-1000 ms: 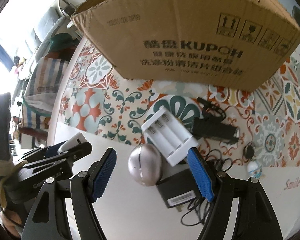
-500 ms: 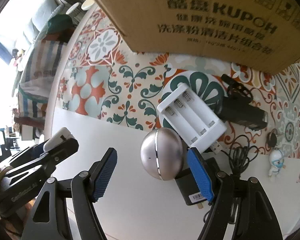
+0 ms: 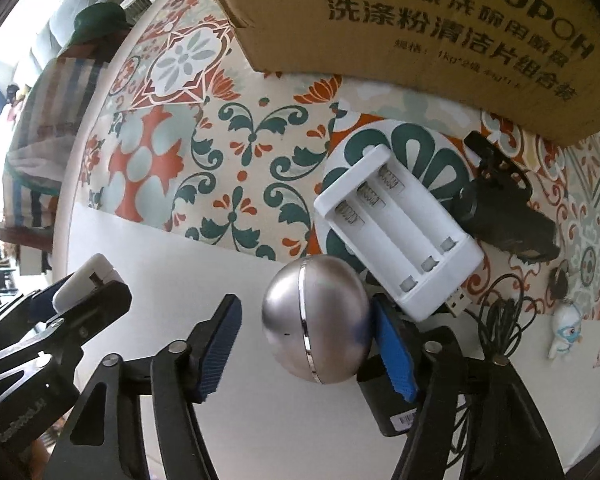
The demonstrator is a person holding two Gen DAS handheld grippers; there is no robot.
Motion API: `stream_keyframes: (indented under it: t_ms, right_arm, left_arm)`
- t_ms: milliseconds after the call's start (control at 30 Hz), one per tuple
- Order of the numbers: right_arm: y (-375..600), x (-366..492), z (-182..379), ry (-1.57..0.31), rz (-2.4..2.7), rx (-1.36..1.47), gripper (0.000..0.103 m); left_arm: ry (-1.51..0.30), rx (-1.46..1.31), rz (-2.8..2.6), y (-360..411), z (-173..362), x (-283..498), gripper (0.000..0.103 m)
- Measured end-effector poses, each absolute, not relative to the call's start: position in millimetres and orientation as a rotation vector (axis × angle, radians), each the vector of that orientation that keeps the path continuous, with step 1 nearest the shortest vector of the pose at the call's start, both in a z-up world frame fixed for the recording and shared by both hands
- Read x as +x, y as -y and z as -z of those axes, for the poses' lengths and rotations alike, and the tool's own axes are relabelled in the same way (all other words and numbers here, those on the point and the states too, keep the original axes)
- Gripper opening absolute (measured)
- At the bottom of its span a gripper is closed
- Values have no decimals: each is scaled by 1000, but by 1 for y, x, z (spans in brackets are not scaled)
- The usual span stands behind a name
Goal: Organize rigid objects
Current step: 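Close the right gripper on the silver egg gadget while the left gripper lifts the charger, then carry the white charger and silver gadget over the cardboard box with both grippers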
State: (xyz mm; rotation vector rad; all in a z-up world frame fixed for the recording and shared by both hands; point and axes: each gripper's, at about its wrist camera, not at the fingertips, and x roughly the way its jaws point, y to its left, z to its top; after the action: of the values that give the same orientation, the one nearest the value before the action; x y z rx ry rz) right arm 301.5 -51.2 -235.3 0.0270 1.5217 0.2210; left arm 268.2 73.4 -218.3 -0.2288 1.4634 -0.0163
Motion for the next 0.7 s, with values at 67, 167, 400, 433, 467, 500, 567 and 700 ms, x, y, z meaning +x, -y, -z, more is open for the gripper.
stream_keyframes:
  t_ms: [67,167,400,433,467,500,567,700]
  right_arm:
    - [50,302,235,-1507,-210,4,55]
    - [50,302,236,-1505,-215,10,55]
    - [62,293,214,-1466,-245,50,54]
    - [64,291,210,-1459,-245,55,54]
    - [66,289,205,-1448,-246,61,54]
    - [69,287,199,-1437,-245,69,54]
    - [75,285,191,-1418,-245,83,55]
    - [88,279,170,-1371,-238,113,55]
  left_arm:
    - [-1467,-220,14,-74,220,268,49]
    - [-1472,-214,17,-74,222,268,49]
    - [-1449,-183,55,-67,209,262,49]
    - [-1444,-178,61,-66,206,261,49]
    - [-1434,-172,68,-64,201,261,49]
    - [-1425,-166,72,-64,197,259,49]
    - [-1403,-150,84,-60,187,257,49]
    - [-1368,-135,117,-51,170,256,49]
